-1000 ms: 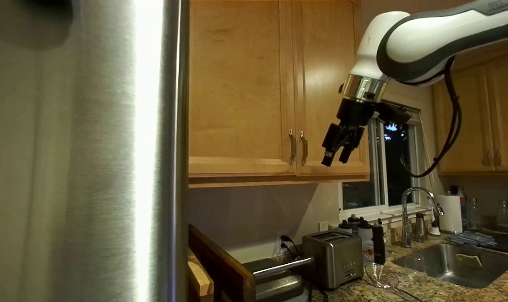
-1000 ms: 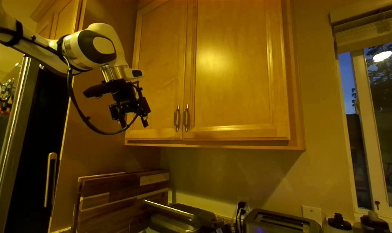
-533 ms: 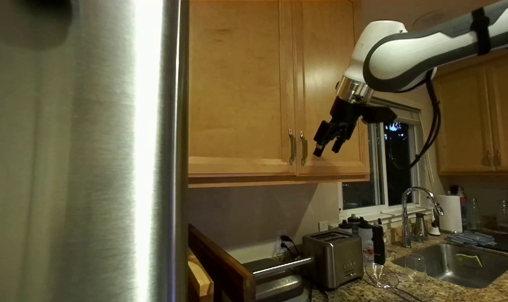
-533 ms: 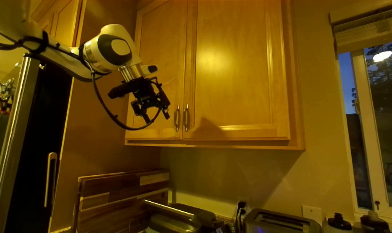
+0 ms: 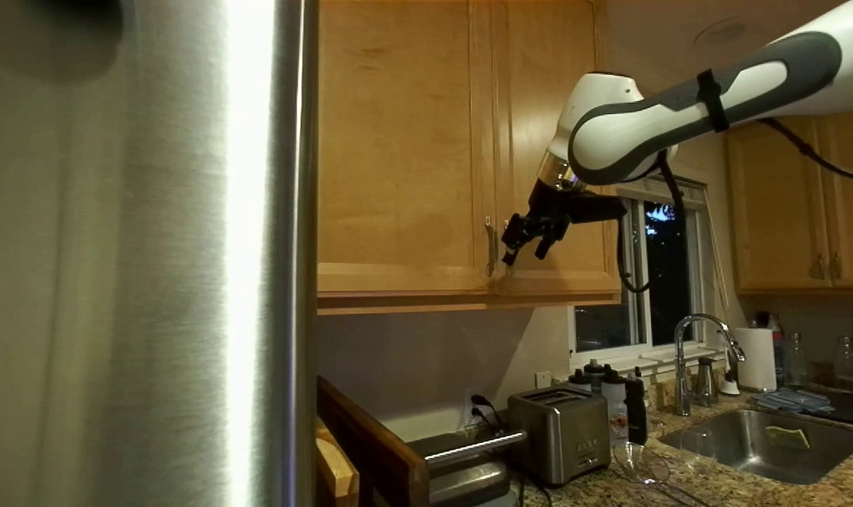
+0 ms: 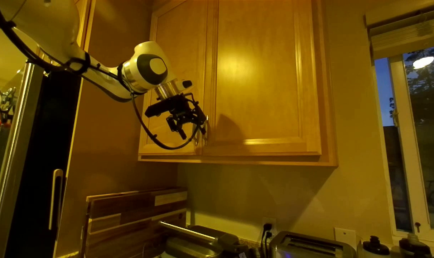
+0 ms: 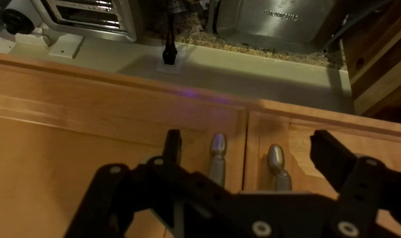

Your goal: Take the wooden bar out of the top cupboard, put it on the refrigerator, then close the cupboard door

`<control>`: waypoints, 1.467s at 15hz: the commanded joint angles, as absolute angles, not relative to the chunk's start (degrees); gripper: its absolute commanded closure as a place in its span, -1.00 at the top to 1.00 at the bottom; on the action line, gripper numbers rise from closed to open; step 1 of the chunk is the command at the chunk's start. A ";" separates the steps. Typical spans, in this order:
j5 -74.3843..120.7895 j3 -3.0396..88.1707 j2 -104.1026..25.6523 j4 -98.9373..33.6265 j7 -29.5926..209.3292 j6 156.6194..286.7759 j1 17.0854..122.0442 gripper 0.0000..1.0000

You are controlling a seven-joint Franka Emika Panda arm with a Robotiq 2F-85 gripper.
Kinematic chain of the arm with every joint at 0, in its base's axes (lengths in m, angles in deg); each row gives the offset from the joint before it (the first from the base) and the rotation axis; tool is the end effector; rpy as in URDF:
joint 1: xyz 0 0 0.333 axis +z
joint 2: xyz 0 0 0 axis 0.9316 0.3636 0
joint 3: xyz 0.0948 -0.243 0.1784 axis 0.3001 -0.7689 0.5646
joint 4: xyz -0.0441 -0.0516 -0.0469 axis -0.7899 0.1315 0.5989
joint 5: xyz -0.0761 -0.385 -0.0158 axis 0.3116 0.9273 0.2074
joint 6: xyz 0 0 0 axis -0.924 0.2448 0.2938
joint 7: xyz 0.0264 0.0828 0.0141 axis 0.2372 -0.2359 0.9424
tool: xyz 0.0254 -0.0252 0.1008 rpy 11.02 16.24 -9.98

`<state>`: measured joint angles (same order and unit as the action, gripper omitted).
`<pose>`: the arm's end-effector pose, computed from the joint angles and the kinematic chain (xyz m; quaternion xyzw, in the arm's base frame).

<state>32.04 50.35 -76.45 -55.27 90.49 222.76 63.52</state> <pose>0.4910 -0.0076 0.6890 0.9307 -0.0078 0.3536 0.0928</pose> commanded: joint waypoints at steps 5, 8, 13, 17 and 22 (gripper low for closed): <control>38.90 49.95 -73.98 -51.20 94.23 223.79 61.52 1.00; 37.33 49.36 -72.82 -50.48 94.27 224.14 62.22 1.00; 34.46 49.27 -70.06 -49.32 95.49 224.85 63.40 0.95; 34.42 49.09 -69.66 -49.08 95.98 225.98 63.48 0.30; 34.93 48.82 -70.34 -49.55 96.20 228.58 63.08 -0.37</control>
